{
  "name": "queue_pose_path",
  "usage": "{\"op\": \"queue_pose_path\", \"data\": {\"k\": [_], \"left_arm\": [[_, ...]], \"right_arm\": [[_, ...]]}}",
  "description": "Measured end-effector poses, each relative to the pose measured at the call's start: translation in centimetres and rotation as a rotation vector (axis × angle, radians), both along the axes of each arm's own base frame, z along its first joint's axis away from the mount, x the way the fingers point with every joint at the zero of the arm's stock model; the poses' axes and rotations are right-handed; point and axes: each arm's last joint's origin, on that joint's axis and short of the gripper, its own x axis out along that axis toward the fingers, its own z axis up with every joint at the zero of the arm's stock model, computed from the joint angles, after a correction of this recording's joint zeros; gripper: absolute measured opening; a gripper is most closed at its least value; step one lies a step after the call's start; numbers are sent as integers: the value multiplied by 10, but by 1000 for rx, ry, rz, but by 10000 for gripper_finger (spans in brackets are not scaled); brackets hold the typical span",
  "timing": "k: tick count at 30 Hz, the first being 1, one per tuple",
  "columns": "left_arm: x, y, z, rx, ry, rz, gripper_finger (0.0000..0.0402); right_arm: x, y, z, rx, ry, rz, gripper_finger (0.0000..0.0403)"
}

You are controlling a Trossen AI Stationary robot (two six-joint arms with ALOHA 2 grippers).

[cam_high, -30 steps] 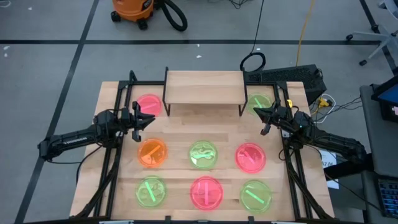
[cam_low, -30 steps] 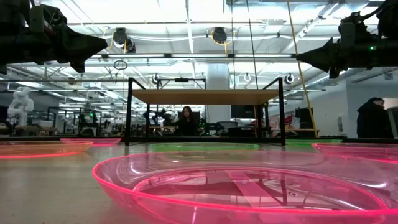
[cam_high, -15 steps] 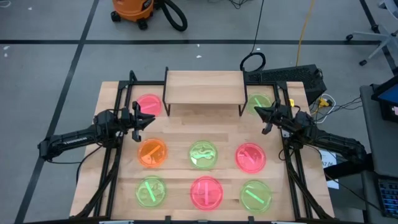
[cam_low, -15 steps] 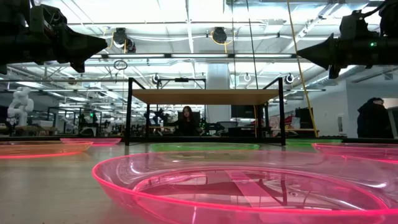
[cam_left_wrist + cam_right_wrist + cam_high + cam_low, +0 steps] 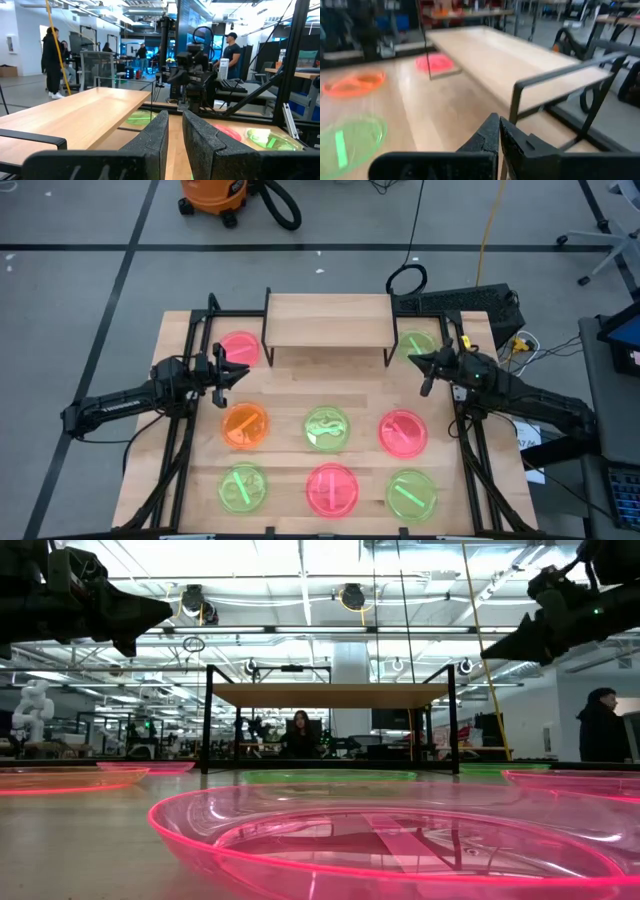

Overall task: Place and stack plates onto a shelf
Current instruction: Put the green plate on the shelf

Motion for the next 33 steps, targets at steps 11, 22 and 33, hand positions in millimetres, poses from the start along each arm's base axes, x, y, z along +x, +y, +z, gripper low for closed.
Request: {"op": "queue_pose_path", "data": {"k": [11,22,33], "left_arm": [[0,0,0,0,0,0,62],[0,0,0,0,1,0,62],[0,0,0,0,0,0,62]], "right_arm": [[12,-6,-6,65,61,-84,0],[21,-11,35,84,174,-147,0],[14,-9,66,114,273,-155,0]]}}
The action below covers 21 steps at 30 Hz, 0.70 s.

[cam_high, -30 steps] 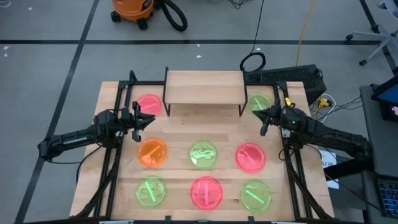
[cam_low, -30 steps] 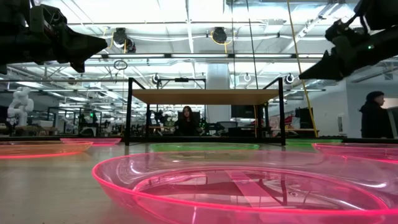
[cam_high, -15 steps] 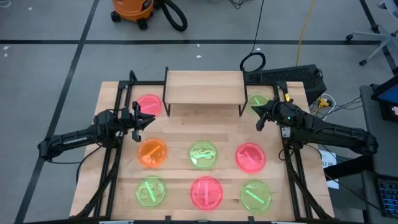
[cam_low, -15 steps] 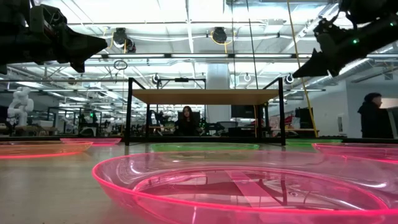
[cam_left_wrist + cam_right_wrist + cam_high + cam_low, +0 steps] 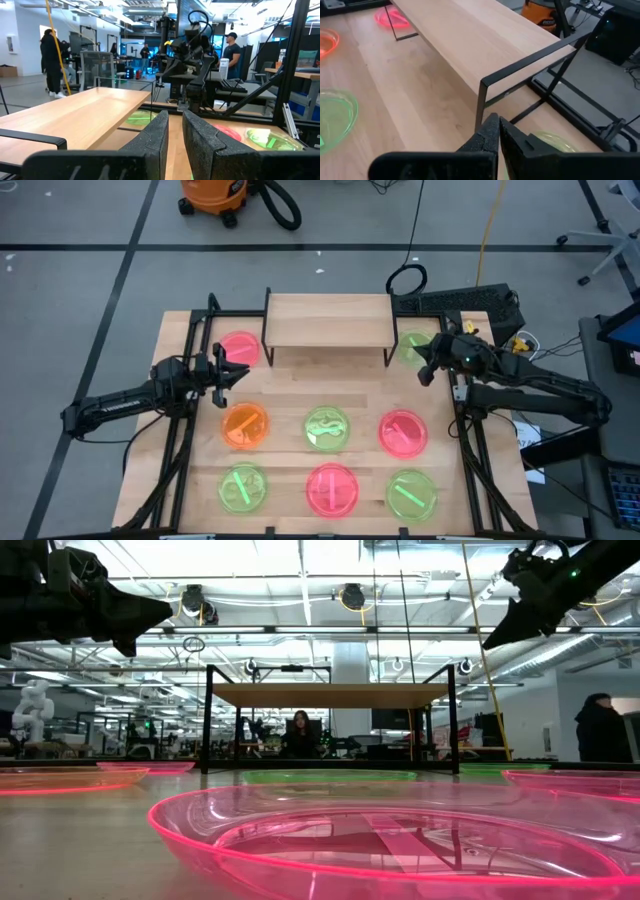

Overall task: Place and stack plates onto a shelf
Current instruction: Put the green plate on the shelf

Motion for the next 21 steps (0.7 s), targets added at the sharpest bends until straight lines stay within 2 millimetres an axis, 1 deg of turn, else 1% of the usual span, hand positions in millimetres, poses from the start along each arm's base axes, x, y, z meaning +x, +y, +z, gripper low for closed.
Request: {"op": "queue_pose_path", "data": {"k": [3,6,12,16,18,21], "left_arm": [[0,0,0,0,0,0,62],[0,0,0,0,0,0,62],[0,0,0,0,1,0,62],[0,0,0,0,0,0,62],[0,0,0,0,0,0,62],[0,0,0,0,0,0,62]], "right_arm": [[4,0,-7,46,-22,13,0],[8,-1,-21,65,-24,22,0],[10,-4,-62,51,58,-50,0],[7,-3,-92,61,88,-49,2],[5,-2,-106,63,92,-49,10],[3,-2,-121,59,71,-52,35]]}}
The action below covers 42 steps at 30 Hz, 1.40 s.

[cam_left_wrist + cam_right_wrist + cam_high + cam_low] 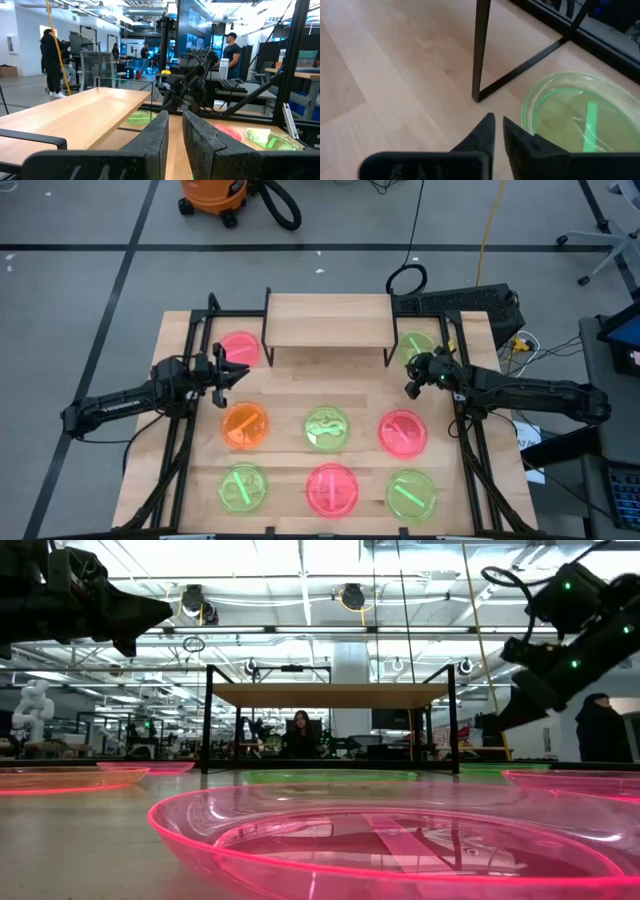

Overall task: Place and stack plates onto a shelf
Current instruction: Put the green plate on the shelf

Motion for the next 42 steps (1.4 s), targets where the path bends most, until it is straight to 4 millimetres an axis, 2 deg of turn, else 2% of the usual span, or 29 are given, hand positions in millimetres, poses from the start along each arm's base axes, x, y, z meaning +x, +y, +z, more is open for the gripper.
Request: {"op": "queue_pose_path", "data": {"k": [5,12,16,25,32,42], "left_arm": [[0,0,0,0,0,0,62],[0,0,0,0,0,0,62],[0,0,0,0,0,0,62],[0,0,0,0,0,0,62],[0,0,0,0,0,0,62],[0,0,0,0,0,0,62]], "right_arm": [[-5,1,-16,-36,34,-14,86],[-6,0,-18,-57,67,-10,124],[-4,0,-17,-53,86,-12,124],[7,-7,-1,-96,202,-75,121],[15,-10,-11,-71,313,-59,121],[20,-16,-22,-56,368,-86,121]]}}
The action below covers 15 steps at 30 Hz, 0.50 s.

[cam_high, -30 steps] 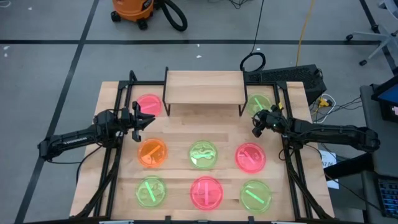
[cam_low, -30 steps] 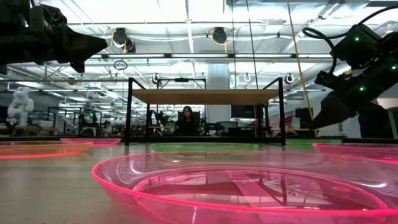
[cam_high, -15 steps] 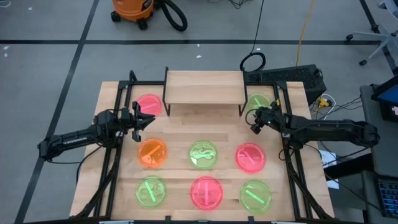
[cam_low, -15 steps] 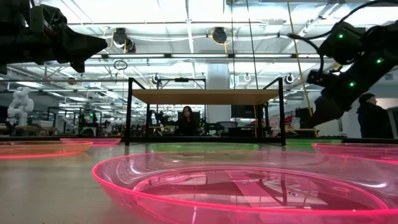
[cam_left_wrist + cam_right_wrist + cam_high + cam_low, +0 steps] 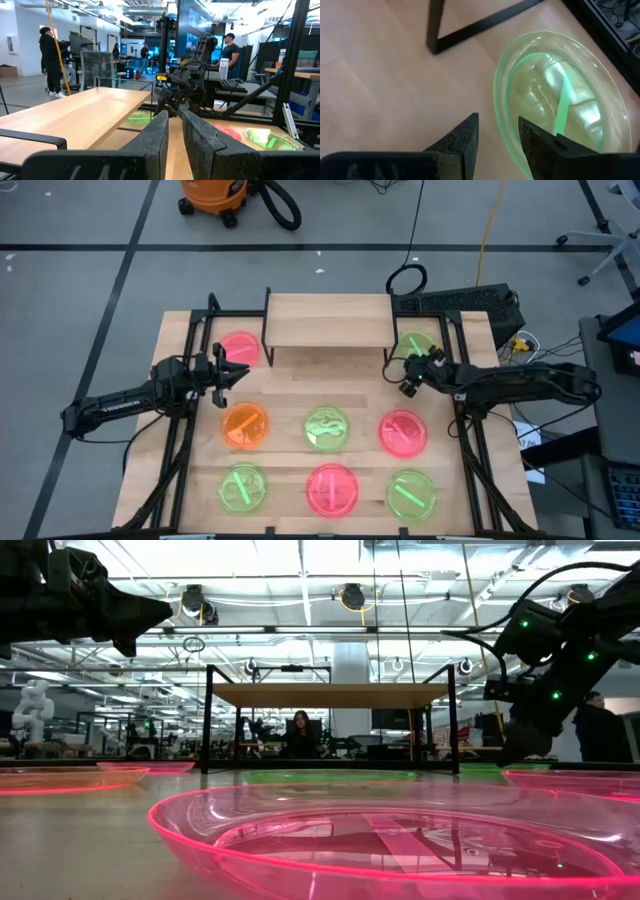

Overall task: Place and stack plates onto a shelf
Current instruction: Put the green plate on the shelf

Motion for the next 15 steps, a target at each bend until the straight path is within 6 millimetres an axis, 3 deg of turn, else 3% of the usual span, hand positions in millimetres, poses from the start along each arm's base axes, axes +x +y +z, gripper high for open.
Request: {"op": "queue_pose_path", "data": {"k": [15], "left_arm": [[0,0,0,0,0,0,62]], "right_arm": [[-6,-12,-2,-6,10,-101,120]]}}
